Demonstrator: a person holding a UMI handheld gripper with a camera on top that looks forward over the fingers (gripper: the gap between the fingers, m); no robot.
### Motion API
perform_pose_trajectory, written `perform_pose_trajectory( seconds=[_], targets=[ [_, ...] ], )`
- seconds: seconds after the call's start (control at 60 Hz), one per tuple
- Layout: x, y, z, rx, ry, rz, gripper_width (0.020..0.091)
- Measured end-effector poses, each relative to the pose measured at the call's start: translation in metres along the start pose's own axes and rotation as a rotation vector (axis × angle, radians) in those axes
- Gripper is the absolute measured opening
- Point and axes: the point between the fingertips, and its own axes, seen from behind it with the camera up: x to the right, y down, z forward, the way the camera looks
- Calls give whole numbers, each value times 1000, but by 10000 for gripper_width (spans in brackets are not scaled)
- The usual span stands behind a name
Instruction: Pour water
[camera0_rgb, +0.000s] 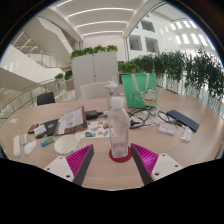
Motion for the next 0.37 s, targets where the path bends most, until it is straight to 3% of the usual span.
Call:
perform_pose_trajectory(
  seconds=[0.367],
  targets=[
    [-62, 0, -218, 41, 61, -29, 832]
  ],
)
